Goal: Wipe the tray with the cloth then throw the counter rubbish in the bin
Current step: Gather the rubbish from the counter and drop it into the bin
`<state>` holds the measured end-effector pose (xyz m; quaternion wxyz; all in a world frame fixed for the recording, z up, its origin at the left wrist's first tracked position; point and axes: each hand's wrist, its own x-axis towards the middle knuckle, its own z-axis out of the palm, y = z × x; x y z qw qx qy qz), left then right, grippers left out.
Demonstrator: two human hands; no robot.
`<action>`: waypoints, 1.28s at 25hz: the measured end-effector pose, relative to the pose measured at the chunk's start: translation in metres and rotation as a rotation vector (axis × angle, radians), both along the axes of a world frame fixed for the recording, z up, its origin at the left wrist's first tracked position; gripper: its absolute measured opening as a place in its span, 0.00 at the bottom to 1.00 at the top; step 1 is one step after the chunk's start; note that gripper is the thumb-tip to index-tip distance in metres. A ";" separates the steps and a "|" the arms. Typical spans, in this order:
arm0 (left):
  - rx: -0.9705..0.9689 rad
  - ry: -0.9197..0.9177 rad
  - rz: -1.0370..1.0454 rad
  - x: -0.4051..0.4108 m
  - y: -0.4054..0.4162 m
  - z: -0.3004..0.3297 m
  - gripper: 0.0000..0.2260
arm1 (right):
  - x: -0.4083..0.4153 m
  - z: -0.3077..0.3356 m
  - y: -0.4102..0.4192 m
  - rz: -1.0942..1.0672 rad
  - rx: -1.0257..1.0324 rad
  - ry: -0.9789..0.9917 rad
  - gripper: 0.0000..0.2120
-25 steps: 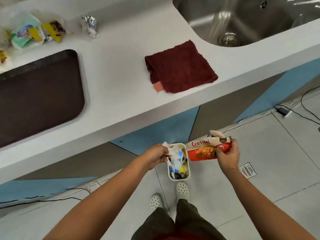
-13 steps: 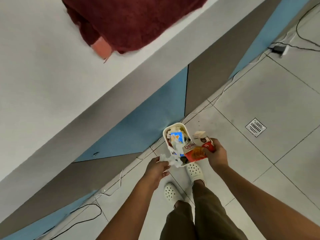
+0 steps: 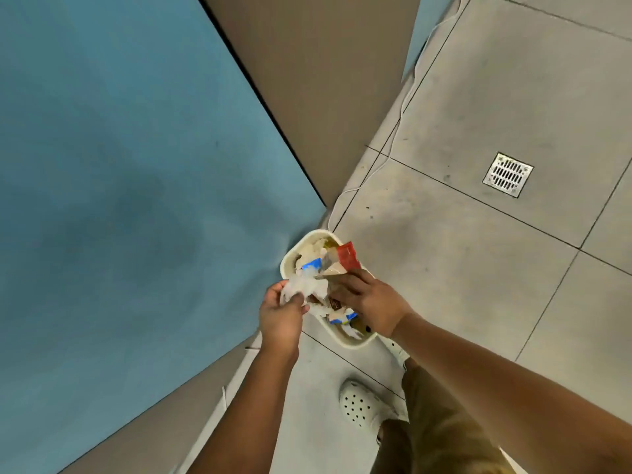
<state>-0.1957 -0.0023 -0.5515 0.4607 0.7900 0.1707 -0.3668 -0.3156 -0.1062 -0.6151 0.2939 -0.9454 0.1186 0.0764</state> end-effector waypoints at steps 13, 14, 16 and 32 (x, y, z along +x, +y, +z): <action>0.694 -0.053 -1.435 -0.005 -0.030 -0.163 0.36 | 0.016 -0.110 0.031 0.060 -0.045 0.590 0.33; 0.752 -0.025 -1.520 -0.003 -0.030 -0.169 0.39 | 0.017 -0.117 0.031 0.073 -0.038 0.638 0.33; 0.826 0.018 -1.632 0.002 -0.032 -0.184 0.43 | 0.023 -0.133 0.027 0.056 0.034 0.702 0.33; 1.003 -0.198 -1.605 0.007 -0.055 -0.223 0.26 | 0.042 -0.165 0.022 -0.153 0.209 0.606 0.38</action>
